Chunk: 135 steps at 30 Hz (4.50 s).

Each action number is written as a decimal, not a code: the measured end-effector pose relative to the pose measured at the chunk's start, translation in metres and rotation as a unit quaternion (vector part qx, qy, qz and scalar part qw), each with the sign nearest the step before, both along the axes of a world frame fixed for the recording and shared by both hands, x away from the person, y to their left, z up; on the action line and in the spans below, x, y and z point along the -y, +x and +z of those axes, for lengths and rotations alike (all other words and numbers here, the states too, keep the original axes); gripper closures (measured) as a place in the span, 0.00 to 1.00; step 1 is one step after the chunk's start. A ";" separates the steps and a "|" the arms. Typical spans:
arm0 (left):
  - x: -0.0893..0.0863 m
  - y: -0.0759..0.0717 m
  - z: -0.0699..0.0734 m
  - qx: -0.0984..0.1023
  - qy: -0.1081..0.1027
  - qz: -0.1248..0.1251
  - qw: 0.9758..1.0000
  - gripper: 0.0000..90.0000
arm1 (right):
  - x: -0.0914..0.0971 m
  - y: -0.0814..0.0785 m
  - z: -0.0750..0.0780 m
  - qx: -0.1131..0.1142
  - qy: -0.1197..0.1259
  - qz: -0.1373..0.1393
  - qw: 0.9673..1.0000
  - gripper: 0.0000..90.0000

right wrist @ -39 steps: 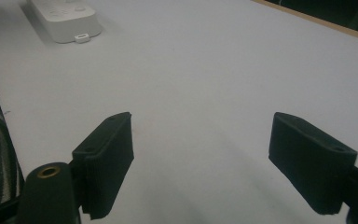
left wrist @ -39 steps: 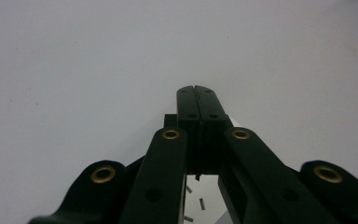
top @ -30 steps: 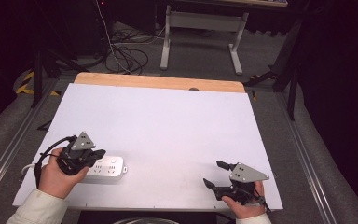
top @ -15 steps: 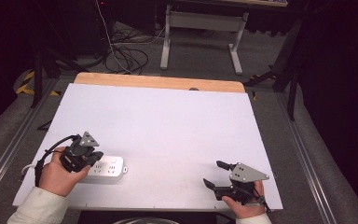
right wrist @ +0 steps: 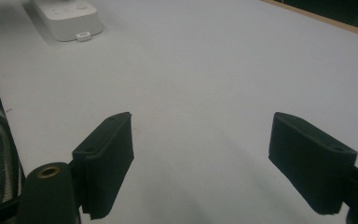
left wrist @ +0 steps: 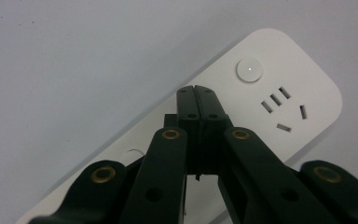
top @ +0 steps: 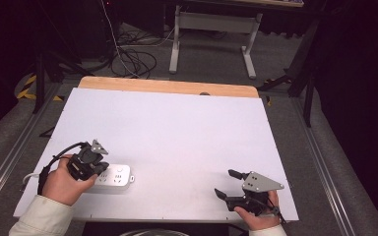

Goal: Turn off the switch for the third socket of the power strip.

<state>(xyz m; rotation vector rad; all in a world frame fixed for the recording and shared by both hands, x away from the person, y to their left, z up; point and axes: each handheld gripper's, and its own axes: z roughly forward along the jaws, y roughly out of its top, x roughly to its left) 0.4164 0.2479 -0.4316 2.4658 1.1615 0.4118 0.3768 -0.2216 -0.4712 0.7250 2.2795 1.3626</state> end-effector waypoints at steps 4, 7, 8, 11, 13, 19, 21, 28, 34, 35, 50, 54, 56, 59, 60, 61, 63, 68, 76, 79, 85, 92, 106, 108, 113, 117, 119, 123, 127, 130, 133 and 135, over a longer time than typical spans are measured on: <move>0.001 0.001 -0.001 -0.001 0.005 -0.001 1.000 1.00 | 0.000 0.000 0.000 0.000 0.000 0.000 1.000 0.25; 0.002 0.002 -0.002 0.001 0.005 -0.001 1.000 1.00 | 0.000 0.000 0.000 0.000 0.000 0.001 1.000 0.25; 0.002 0.002 -0.002 0.006 0.008 0.002 1.000 1.00 | 0.000 0.000 0.000 0.000 -0.001 0.001 1.000 0.25; 0.001 0.003 -0.003 0.006 0.005 -0.001 1.000 1.00 | 0.000 0.000 0.000 0.000 -0.001 0.001 1.000 0.25; 0.002 0.003 -0.004 0.010 0.006 0.000 1.000 1.00 | 0.000 0.000 0.000 0.000 0.000 0.001 1.000 0.25; 0.002 0.003 -0.004 0.005 0.004 0.000 1.000 1.00 | 0.000 0.000 0.000 -0.001 0.000 0.002 1.000 0.26; 0.002 0.003 -0.005 0.005 0.004 0.000 1.000 1.00 | 0.000 0.000 0.000 -0.002 0.000 0.002 1.000 0.26; 0.002 0.004 -0.006 0.003 0.006 0.000 1.000 1.00 | 0.000 0.000 0.000 -0.002 0.000 0.002 1.000 0.26; 0.001 0.004 -0.006 0.002 0.003 0.002 1.000 1.00 | 0.000 0.000 0.000 -0.002 0.002 0.002 1.000 0.26; 0.001 0.004 -0.007 0.001 0.002 0.003 1.000 1.00 | 0.000 -0.001 0.000 -0.002 0.001 0.001 1.000 0.26; 0.004 0.002 -0.008 0.013 0.014 0.010 1.000 1.00 | 0.000 -0.001 0.000 -0.001 0.002 0.001 1.000 0.26; 0.004 0.002 -0.008 0.012 0.014 0.010 1.000 1.00 | 0.001 -0.001 0.000 -0.002 0.003 0.000 1.000 0.26; 0.004 0.002 -0.008 0.013 0.014 0.011 1.000 1.00 | 0.000 -0.001 0.000 -0.002 0.003 0.001 1.000 0.26; 0.005 0.001 -0.008 0.019 0.023 0.011 1.000 1.00 | 0.001 0.000 0.000 -0.002 0.003 0.000 1.000 0.26; 0.006 0.001 -0.008 0.017 0.022 0.012 1.000 1.00 | 0.000 0.000 0.000 -0.002 0.003 0.000 1.000 0.26; 0.006 0.001 -0.008 0.018 0.022 0.012 1.000 1.00 | 0.000 0.000 0.000 -0.002 0.003 0.000 1.000 0.26; 0.005 0.001 -0.008 0.017 0.018 0.011 1.000 1.00 | 0.000 -0.001 0.000 -0.002 0.003 0.000 1.000 0.26; 0.004 0.001 -0.009 0.017 0.013 0.010 1.000 1.00 | 0.000 0.000 0.000 -0.003 0.002 -0.001 1.000 0.26; -0.001 0.003 -0.010 -0.005 -0.045 -0.005 0.999 1.00 | 0.000 0.000 -0.001 -0.004 0.004 -0.001 1.000 0.26; 0.009 -0.001 -0.010 0.019 0.000 -0.002 1.000 1.00 | 0.000 0.000 -0.001 -0.004 0.002 0.000 1.000 0.26; 0.011 -0.001 -0.010 0.022 0.004 0.006 1.000 1.00 | 0.001 -0.001 0.000 -0.004 0.004 0.000 1.000 0.26; -0.001 0.001 -0.013 0.012 -0.036 0.011 0.999 1.00 | 0.002 -0.001 -0.001 -0.004 0.006 0.001 1.000 0.26; -0.001 -0.011 0.009 0.070 -0.043 0.012 0.997 1.00 | 0.002 0.001 -0.001 -0.004 0.004 -0.003 1.000 0.26; -0.001 -0.013 0.012 0.071 -0.044 0.010 0.996 1.00 | 0.002 0.000 -0.001 -0.005 0.004 -0.002 1.000 0.26; -0.002 -0.015 0.018 0.075 -0.046 0.010 0.996 1.00 | 0.003 0.000 -0.001 -0.004 0.005 -0.004 1.000 0.26; -0.002 -0.017 0.021 0.074 -0.050 0.006 0.996 1.00 | 0.002 0.000 -0.001 -0.005 0.006 -0.002 1.000 0.26; -0.001 -0.018 0.023 0.075 -0.051 0.003 0.996 0.99 | 0.002 0.000 -0.001 -0.005 0.005 -0.003 1.000 0.26; 0.000 -0.020 0.025 0.081 -0.055 0.001 0.995 0.96 | 0.002 0.000 -0.001 -0.005 0.006 -0.003 1.000 0.26; -0.001 -0.023 0.031 0.099 -0.069 -0.007 0.993 0.72 | 0.002 0.000 -0.001 -0.005 0.006 -0.003 1.000 0.26; -0.002 -0.025 0.035 0.111 -0.092 -0.015 0.989 0.59 | 0.002 0.001 -0.001 -0.006 0.005 -0.003 1.000 0.26; -0.004 -0.028 0.037 0.125 -0.114 -0.024 0.985 0.45 | 0.002 0.001 -0.001 -0.005 0.005 -0.004 1.000 0.26; -0.005 -0.031 0.039 0.141 -0.120 -0.036 0.982 0.42 | 0.002 0.000 -0.002 -0.006 0.005 -0.002 1.000 0.26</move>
